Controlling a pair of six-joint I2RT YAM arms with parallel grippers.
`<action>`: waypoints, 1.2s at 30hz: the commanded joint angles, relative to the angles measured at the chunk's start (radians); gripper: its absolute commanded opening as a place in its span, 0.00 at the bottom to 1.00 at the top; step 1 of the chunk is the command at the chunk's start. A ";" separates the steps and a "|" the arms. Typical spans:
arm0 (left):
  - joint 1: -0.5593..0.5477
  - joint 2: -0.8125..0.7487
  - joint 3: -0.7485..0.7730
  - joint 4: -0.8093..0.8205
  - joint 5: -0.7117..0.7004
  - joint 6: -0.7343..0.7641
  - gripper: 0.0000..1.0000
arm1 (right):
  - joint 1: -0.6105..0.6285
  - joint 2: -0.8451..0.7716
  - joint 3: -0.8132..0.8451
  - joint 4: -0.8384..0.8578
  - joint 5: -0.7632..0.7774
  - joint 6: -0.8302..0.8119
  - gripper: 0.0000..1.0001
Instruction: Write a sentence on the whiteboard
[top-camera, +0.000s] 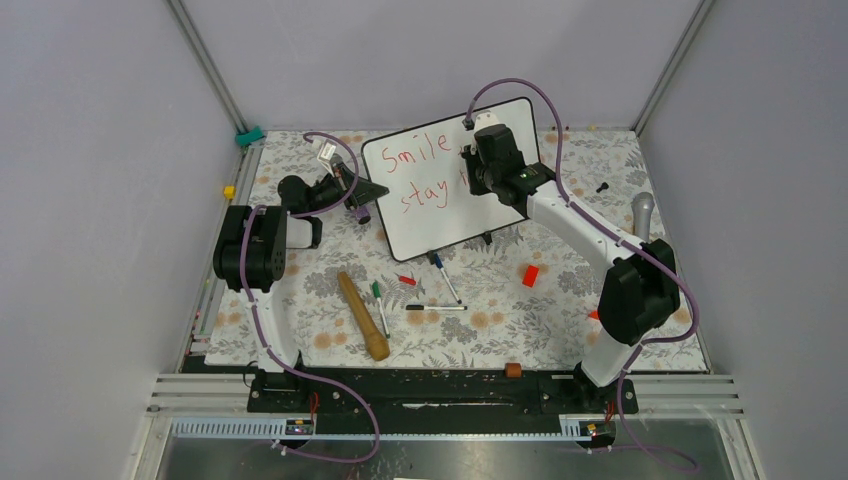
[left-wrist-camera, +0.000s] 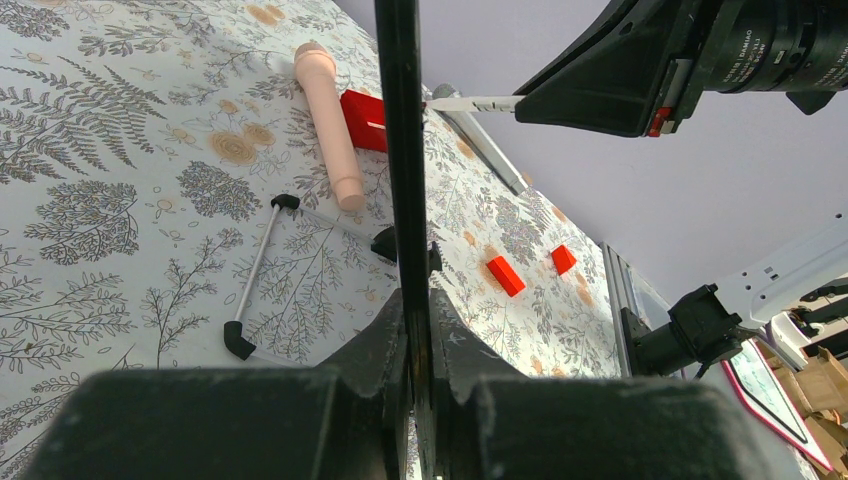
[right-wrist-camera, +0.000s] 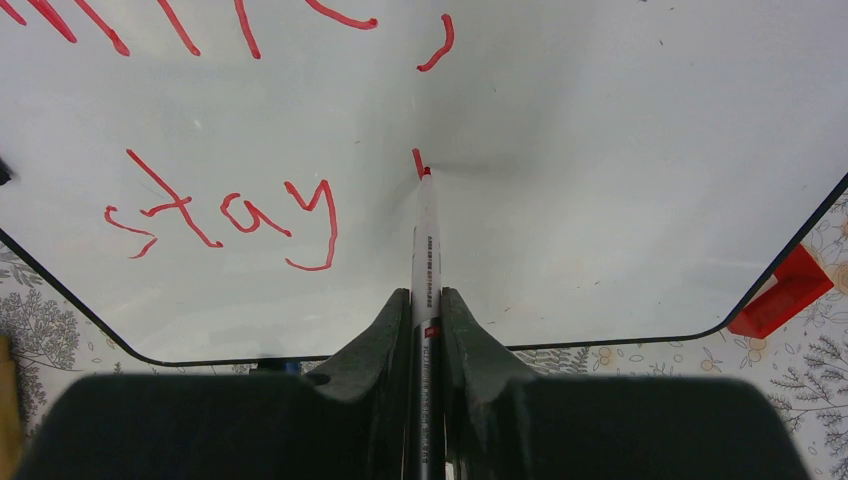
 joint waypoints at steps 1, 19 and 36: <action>-0.012 -0.007 -0.006 0.095 0.090 0.099 0.00 | 0.001 -0.023 0.021 0.018 0.025 -0.012 0.00; -0.012 -0.006 -0.005 0.095 0.090 0.097 0.00 | 0.001 0.023 0.025 -0.011 0.037 -0.007 0.00; -0.012 -0.008 -0.005 0.095 0.089 0.099 0.00 | -0.014 0.008 -0.006 -0.034 0.067 0.007 0.00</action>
